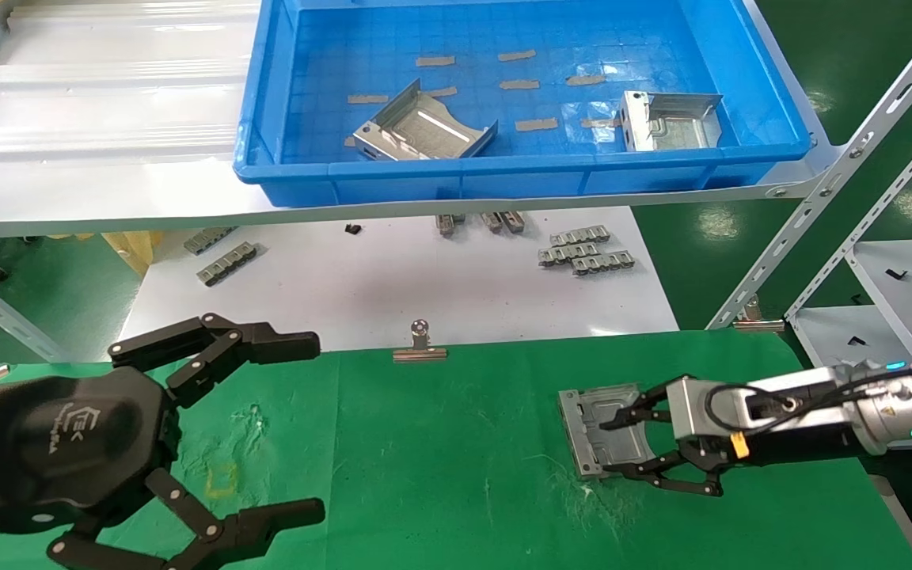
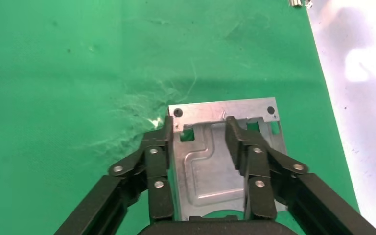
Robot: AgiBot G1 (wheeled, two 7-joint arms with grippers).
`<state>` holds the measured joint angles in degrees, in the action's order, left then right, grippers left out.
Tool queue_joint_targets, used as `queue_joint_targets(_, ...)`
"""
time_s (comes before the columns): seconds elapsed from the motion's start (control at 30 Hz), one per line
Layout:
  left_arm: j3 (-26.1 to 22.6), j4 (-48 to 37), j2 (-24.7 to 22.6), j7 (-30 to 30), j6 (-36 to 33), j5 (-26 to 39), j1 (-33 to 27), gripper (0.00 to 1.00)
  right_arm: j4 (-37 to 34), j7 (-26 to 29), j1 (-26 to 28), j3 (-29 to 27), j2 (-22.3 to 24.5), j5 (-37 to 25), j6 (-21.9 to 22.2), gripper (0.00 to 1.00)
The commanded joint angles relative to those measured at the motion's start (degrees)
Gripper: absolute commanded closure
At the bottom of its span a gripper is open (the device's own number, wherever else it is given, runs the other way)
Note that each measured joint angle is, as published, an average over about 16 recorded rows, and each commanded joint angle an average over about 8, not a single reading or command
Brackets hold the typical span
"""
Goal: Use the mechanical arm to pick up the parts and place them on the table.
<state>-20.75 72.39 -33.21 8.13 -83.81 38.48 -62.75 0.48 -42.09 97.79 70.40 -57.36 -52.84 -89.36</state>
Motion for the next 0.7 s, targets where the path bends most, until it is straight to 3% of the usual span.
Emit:
queue_joint_targets(0.03,0.0,0.0,0.0,0.0,0.0,0.0,0.0,0.00,-0.6,2.6,0.9,-0.2,-0.1,0.2,-1.2,0.00)
queue_joint_targets(0.33,0.0,0.0,0.0,0.0,0.0,0.0,0.0,0.00,2.3,20.3,-2.4,-8.1,2.5,12.0,-2.5,0.00)
queue_joint_targets(0.47,0.0,0.0,0.0,0.0,0.0,0.0,0.0,0.00,3.1,22.4,-3.2,-9.0,2.9,13.5,-2.8,0.00)
queue_joint_targets(0.7,0.0,0.0,0.0,0.0,0.0,0.0,0.0,0.00,3.1,21.0,-3.0,-8.5,2.8,12.6,-2.6,0.00)
